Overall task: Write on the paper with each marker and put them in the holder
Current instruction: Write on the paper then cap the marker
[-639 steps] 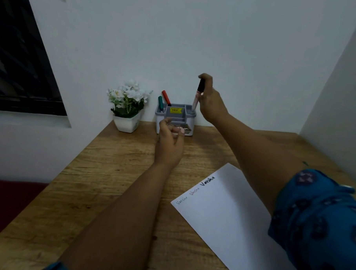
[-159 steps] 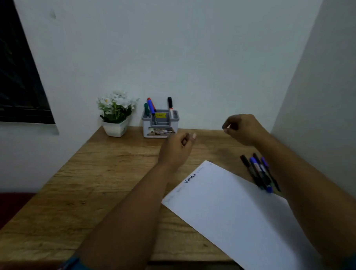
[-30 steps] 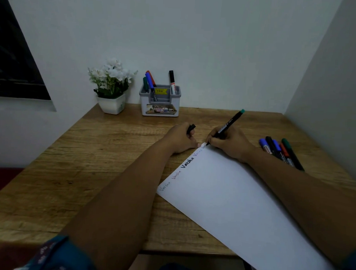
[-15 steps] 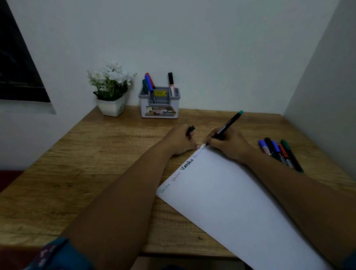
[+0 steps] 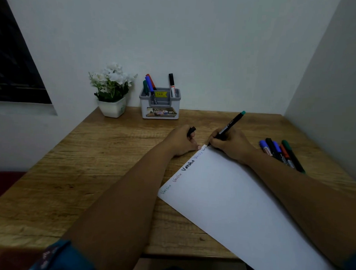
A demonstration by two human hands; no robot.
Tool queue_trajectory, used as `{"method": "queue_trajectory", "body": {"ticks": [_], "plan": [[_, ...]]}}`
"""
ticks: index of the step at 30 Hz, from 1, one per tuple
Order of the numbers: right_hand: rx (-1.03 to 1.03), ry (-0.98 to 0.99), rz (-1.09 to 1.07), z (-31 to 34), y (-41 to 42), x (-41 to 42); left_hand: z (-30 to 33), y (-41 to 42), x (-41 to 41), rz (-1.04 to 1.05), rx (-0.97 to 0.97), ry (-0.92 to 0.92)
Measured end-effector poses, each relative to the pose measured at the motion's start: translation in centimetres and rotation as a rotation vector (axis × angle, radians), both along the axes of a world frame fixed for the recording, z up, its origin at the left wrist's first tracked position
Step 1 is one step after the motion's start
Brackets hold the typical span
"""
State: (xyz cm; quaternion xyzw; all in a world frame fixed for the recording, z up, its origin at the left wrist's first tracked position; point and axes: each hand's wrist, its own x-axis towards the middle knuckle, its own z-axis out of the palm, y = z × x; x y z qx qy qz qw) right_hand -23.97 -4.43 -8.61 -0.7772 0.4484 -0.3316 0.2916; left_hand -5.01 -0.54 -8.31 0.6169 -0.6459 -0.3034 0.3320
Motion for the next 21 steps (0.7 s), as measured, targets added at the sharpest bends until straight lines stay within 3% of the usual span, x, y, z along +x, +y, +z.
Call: {"method": "queue_trajectory", "body": {"ticks": [6, 21], "plan": [[0.045, -0.141, -0.025, -0.38, -0.38, -0.01, -0.19, 0.07, -0.03, -0.051, -0.065, 0.029], [0.008, 0.007, 0.002, 0.03, -0.03, 0.09, -0.28, -0.59, 0.02, -0.112, -0.171, -0.225]]}}
